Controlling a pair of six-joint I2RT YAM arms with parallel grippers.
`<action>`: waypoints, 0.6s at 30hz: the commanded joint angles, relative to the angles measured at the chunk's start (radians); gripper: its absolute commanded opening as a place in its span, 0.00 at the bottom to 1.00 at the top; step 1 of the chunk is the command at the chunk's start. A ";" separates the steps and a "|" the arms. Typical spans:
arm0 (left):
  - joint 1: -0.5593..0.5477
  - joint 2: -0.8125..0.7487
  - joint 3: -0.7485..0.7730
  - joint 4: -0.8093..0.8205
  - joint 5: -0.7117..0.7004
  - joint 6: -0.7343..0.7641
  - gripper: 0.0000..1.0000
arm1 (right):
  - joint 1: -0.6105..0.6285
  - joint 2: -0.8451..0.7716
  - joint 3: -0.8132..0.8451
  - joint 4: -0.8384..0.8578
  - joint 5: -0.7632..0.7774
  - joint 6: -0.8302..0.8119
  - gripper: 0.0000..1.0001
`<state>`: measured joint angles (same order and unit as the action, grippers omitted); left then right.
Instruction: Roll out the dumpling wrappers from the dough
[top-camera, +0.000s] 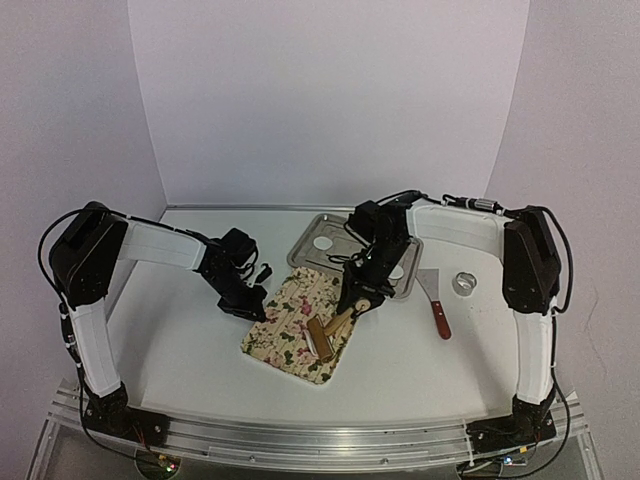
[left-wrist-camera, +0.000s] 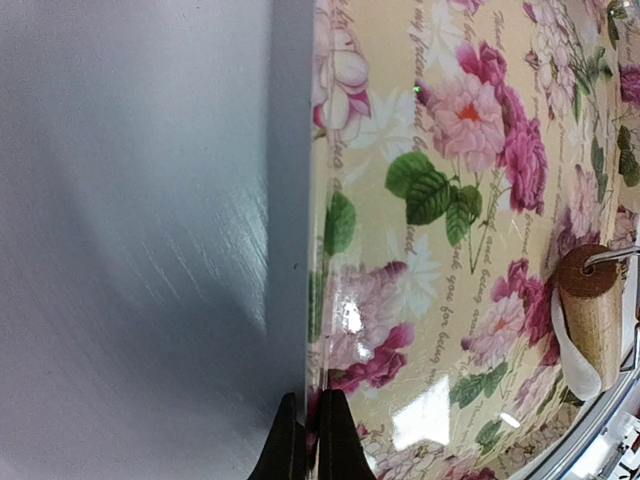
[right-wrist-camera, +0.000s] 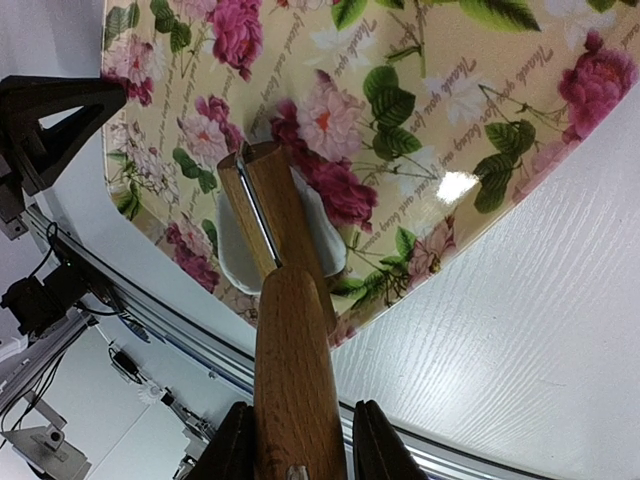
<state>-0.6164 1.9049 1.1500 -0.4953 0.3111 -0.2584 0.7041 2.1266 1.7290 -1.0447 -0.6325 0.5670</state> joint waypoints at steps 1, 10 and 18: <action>0.035 0.033 0.001 -0.077 -0.078 -0.002 0.00 | 0.034 0.247 -0.063 -0.246 0.537 0.056 0.00; 0.035 0.038 0.015 -0.114 -0.082 -0.019 0.00 | 0.113 0.322 -0.043 -0.206 0.506 0.090 0.00; 0.036 0.056 0.050 -0.137 -0.072 -0.010 0.00 | 0.148 0.365 0.018 -0.200 0.492 0.106 0.00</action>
<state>-0.5922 1.9126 1.1764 -0.5691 0.3096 -0.2607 0.7827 2.2143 1.8608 -1.0901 -0.6136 0.6068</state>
